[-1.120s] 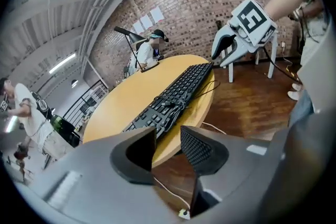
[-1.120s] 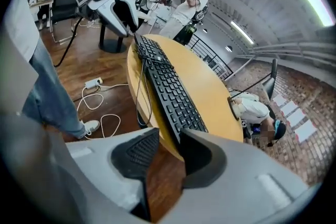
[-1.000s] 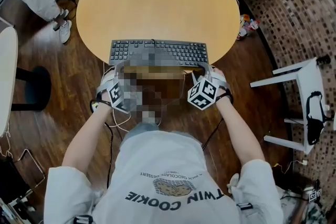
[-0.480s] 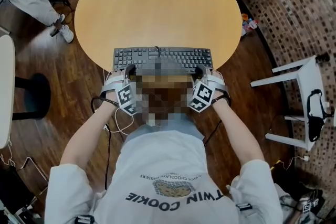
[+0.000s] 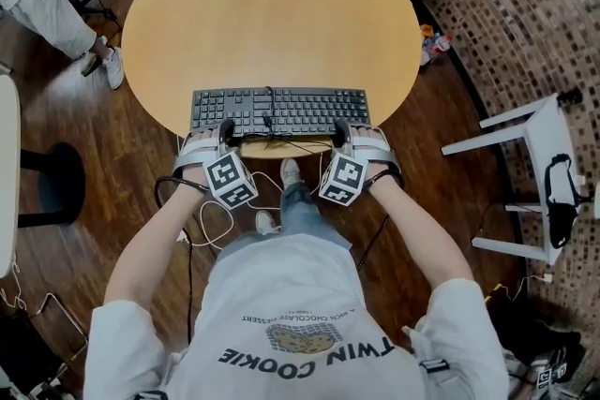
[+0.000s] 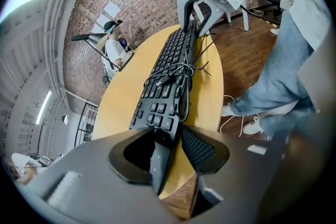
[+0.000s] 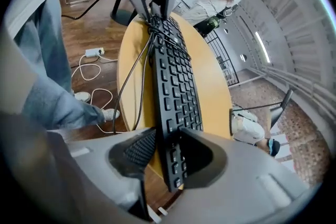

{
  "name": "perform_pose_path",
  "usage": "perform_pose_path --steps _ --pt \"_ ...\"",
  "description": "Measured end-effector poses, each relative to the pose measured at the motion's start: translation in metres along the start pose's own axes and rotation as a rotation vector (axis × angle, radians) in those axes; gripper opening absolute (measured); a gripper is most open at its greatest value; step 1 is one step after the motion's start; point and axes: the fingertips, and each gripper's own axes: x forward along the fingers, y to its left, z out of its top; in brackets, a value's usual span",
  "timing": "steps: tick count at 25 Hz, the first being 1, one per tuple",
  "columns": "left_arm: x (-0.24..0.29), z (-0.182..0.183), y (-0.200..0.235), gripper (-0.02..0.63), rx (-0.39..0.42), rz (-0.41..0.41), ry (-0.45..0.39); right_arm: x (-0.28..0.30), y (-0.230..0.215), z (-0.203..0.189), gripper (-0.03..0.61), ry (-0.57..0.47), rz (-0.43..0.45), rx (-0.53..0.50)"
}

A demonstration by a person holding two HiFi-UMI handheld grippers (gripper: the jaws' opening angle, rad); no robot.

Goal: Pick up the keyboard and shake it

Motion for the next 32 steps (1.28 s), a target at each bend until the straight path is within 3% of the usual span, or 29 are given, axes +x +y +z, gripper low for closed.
perform_pose_path --steps 4,8,12,20,32 --pt "0.005 -0.001 0.0 0.158 0.061 -0.019 0.046 0.0 0.0 -0.002 0.121 0.028 -0.073 -0.078" --pt "0.001 0.002 -0.001 0.146 0.066 -0.09 0.065 -0.002 0.0 -0.004 0.118 0.012 -0.057 -0.066" --pt "-0.004 0.004 0.004 0.135 0.071 -0.199 0.073 -0.004 -0.003 -0.003 0.115 0.006 0.04 -0.036" --pt "-0.016 0.015 0.021 0.126 0.044 -0.329 0.084 -0.015 -0.022 -0.003 0.11 -0.021 0.208 0.026" --pt "-0.028 0.021 0.062 0.115 0.05 -0.583 0.167 -0.042 -0.067 0.017 0.106 -0.027 0.519 0.116"
